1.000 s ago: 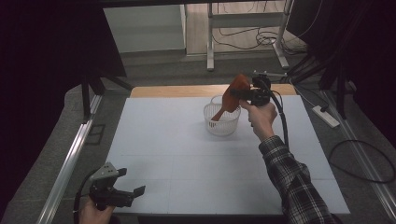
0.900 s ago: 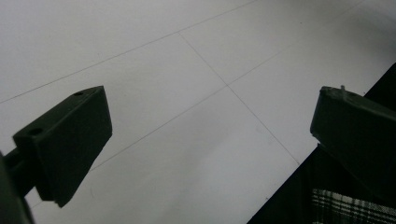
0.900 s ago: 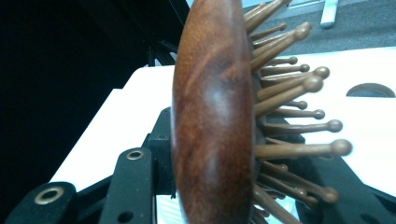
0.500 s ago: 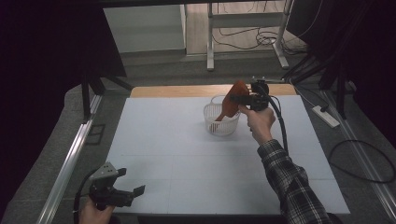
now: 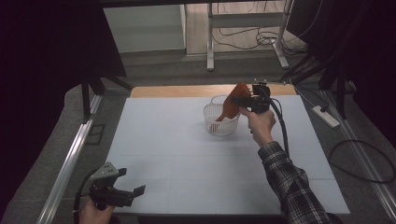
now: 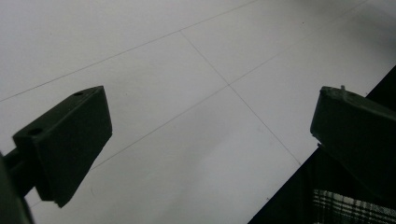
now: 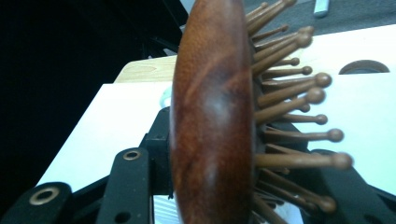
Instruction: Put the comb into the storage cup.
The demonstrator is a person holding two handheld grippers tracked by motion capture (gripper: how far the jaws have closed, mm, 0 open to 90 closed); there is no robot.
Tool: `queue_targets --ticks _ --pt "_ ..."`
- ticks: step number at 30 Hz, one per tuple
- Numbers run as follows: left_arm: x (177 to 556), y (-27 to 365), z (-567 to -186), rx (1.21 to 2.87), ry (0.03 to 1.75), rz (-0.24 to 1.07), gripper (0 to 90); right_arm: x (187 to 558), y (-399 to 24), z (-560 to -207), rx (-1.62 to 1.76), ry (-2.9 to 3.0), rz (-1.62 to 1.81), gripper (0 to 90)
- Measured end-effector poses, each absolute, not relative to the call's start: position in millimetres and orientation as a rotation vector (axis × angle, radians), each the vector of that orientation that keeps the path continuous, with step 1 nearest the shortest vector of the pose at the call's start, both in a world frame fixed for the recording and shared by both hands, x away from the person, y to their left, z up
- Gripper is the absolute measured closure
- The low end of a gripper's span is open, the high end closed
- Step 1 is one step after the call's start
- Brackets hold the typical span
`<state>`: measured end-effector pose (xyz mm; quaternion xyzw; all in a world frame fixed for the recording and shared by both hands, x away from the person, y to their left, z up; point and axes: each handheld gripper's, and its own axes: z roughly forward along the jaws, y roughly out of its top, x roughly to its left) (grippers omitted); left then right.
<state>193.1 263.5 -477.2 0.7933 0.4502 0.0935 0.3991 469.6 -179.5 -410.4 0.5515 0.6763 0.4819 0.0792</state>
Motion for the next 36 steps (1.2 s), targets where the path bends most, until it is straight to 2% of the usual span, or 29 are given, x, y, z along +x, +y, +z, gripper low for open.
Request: queue_targets --ticks 25,31,36 --pt "194.3 262.6 -477.6 2.018 1.142 0.232 0.0 464.2 -192.2 -423.8 1.707 1.949 1.449 42.0" --pt "194.3 262.3 -477.6 2.018 1.143 0.232 0.0 463.2 -195.3 -425.2 1.701 1.957 1.422 38.4" --pt "194.2 262.0 -477.6 2.019 1.142 0.234 0.0 463.3 -195.3 -427.5 1.693 1.978 1.379 31.5"
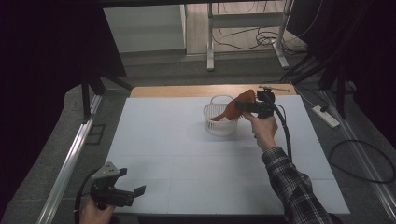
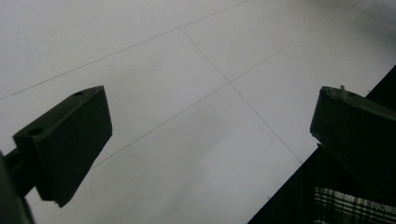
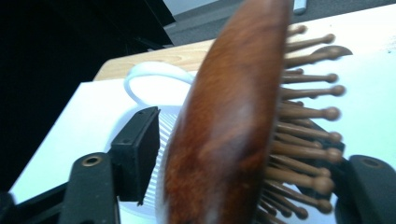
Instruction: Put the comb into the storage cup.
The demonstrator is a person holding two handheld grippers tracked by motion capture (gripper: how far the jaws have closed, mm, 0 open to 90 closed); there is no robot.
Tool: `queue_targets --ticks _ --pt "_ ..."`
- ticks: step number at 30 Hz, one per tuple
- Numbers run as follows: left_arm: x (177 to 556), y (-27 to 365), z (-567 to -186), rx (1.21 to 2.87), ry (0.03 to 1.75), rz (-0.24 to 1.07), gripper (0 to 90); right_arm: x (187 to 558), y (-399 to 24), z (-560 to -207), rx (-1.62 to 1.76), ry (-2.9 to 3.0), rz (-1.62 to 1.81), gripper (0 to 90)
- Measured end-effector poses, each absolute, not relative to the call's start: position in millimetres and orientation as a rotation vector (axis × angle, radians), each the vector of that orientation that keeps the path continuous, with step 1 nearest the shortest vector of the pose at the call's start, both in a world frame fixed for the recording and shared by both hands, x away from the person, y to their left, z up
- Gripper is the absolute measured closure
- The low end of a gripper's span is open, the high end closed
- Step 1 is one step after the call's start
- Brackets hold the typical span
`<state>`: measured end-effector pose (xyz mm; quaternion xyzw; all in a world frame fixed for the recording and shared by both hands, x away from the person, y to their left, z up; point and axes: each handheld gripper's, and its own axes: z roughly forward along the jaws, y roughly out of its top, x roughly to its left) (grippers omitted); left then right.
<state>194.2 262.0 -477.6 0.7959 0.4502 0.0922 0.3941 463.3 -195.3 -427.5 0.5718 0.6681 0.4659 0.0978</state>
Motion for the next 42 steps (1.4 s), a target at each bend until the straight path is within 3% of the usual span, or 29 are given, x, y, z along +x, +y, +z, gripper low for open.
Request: queue_targets --ticks 22,42 --pt "194.4 261.9 -477.7 2.022 1.142 0.233 0.0 460.3 -189.6 -425.9 1.572 2.084 1.287 16.9" --pt "194.9 260.7 -477.8 2.031 1.146 0.229 0.0 456.1 -193.6 -419.3 1.455 2.168 1.227 10.3"
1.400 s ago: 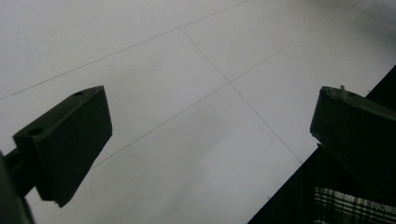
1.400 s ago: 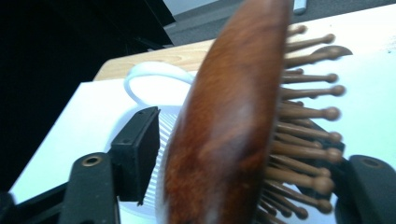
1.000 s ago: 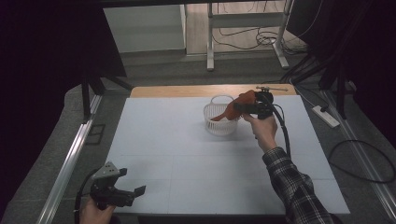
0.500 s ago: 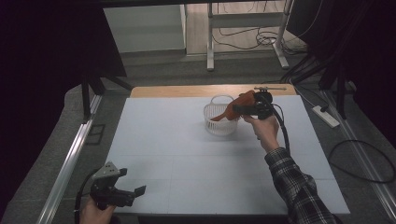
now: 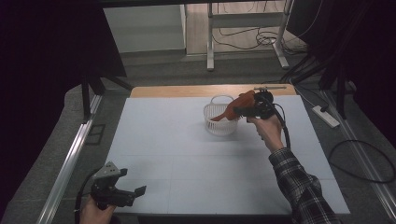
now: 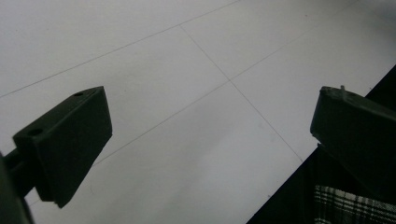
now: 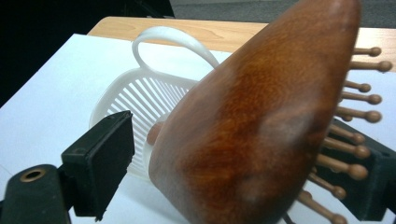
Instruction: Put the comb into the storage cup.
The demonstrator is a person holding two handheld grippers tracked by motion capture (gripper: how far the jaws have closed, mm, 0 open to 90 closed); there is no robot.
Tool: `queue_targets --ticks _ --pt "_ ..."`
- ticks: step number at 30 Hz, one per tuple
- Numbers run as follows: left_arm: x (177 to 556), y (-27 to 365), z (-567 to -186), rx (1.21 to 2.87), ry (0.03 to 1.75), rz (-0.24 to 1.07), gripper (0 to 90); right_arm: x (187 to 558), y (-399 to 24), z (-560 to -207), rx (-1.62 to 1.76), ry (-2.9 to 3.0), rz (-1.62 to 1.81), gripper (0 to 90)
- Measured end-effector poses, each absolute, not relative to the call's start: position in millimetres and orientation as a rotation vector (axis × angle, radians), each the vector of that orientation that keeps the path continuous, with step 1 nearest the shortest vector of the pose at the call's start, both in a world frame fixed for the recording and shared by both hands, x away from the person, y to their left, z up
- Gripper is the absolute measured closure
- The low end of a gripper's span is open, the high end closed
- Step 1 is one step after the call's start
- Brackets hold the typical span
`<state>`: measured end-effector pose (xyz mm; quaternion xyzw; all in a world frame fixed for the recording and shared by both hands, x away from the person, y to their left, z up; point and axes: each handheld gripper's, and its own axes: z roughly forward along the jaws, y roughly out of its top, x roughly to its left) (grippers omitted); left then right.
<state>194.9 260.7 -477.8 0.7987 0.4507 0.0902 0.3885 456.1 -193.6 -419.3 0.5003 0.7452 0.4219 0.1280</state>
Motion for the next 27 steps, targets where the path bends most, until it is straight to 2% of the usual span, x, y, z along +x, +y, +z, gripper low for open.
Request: queue_targets --ticks 21,27 --pt "195.2 259.6 -477.8 2.042 1.148 0.235 0.0 445.6 -194.1 -413.6 1.308 2.265 1.134 0.2" --pt "195.2 259.5 -477.8 2.043 1.147 0.235 0.0 441.1 -194.6 -414.7 1.278 2.267 1.118 0.0"
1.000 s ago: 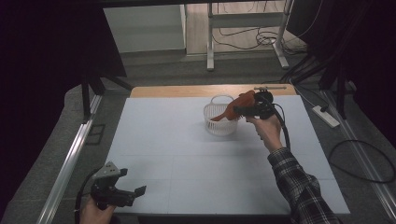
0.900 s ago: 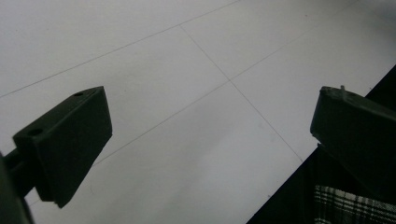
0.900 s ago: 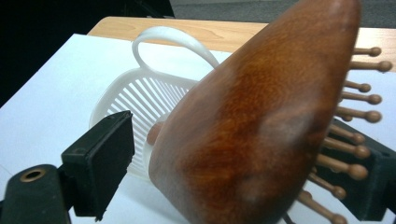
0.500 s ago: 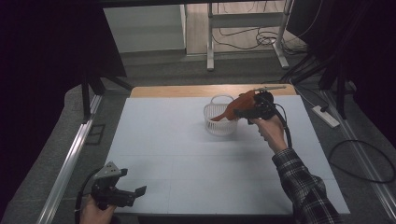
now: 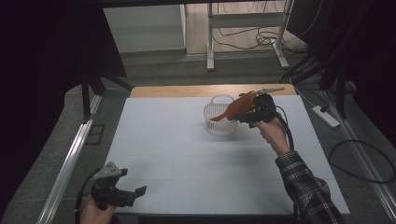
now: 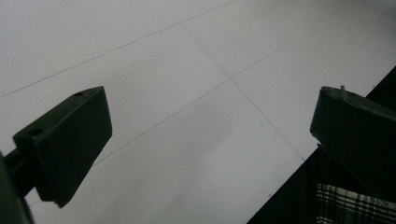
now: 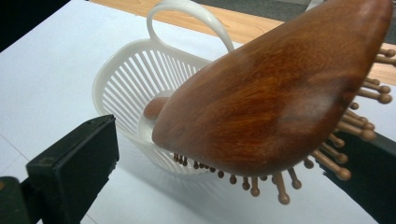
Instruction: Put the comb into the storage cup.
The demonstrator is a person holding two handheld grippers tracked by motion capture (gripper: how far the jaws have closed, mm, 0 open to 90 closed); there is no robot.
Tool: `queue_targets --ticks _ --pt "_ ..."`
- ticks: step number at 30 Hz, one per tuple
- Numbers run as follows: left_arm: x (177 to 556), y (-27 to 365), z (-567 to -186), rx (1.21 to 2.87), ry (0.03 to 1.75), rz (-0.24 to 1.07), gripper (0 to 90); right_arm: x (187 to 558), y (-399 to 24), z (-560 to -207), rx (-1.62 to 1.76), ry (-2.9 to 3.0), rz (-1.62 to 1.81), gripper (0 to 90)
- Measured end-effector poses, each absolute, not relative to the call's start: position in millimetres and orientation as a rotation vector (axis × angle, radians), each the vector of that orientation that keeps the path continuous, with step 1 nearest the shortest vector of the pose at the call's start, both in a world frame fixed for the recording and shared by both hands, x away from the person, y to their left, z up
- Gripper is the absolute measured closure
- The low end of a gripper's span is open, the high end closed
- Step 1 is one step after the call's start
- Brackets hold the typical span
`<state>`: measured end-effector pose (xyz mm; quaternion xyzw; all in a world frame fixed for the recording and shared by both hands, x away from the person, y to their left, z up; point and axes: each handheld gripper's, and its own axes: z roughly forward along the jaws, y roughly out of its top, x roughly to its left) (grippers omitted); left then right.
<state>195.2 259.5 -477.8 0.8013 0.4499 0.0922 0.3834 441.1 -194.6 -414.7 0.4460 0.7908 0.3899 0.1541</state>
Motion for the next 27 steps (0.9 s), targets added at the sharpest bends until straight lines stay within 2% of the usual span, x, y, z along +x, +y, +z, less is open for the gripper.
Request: queue_targets --ticks 27 --pt "195.1 259.1 -477.7 2.049 1.144 0.237 0.1 424.9 -201.8 -422.6 1.240 2.291 1.090 0.0"
